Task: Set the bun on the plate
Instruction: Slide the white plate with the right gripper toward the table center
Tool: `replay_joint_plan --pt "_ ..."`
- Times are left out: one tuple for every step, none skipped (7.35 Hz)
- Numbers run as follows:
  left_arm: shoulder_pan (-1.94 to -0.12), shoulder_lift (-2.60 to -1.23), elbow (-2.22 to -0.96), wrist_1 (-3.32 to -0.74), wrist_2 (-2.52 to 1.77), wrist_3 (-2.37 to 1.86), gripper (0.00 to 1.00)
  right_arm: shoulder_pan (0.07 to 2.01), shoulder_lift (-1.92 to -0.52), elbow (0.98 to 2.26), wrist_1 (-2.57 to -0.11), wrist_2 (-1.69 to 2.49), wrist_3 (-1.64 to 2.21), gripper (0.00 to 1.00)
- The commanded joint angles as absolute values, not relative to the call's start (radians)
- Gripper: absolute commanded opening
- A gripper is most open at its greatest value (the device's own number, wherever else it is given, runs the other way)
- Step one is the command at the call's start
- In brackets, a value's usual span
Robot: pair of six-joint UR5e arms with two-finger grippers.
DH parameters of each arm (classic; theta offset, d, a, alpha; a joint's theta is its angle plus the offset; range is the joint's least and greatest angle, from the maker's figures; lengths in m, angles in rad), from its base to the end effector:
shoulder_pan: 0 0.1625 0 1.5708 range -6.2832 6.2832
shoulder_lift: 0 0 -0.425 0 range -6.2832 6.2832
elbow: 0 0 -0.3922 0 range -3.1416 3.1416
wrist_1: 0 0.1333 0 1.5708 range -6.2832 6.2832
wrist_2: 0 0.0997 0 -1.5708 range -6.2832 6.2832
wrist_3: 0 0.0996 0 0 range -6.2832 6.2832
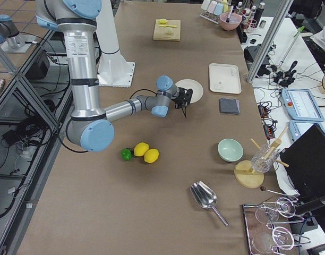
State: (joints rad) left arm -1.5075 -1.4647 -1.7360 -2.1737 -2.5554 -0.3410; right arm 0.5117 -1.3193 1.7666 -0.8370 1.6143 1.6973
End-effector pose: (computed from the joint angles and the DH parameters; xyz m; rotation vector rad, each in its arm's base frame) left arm -0.0212 -0.4613 0.5441 0.4024 1.0448 0.0776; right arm -0.4507 -0.4010 0.3501 0.1911 -1.1828 0.5357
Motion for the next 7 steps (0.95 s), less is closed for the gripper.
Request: replay_joint_plan --pt "-1.506 -1.465 -1.736 -2.174 -2.556 -0.342 0.97 0.331 -1.098 1.803 -1.169 1.467 1.796 0.0" --pt "-1.506 -1.465 -1.736 -2.174 -2.556 -0.342 0.97 0.265 -1.047 1.786 -1.205 1.397 1.828 0.0" --pt "-1.506 -1.465 -1.736 -2.174 -2.556 -0.344 0.97 0.237 -1.019 1.76 -1.213 1.378 1.832 0.0" --pt "-1.506 -1.465 -1.735 -2.174 -2.556 -0.344 0.97 0.235 -1.025 1.749 -1.216 1.371 1.819 0.97" --pt "-1.506 -1.465 -1.735 -2.174 -2.557 -0.344 0.97 0.238 -1.025 1.741 -1.216 1.346 1.812 1.0" --pt "-1.506 -1.465 -1.733 -2.174 -2.556 -0.344 0.97 0.274 -1.023 1.75 -1.216 1.351 1.789 1.0" --pt "-1.506 -1.465 -1.733 -2.172 -2.556 -0.345 0.97 0.328 -1.029 1.765 -1.218 1.373 1.737 1.0"
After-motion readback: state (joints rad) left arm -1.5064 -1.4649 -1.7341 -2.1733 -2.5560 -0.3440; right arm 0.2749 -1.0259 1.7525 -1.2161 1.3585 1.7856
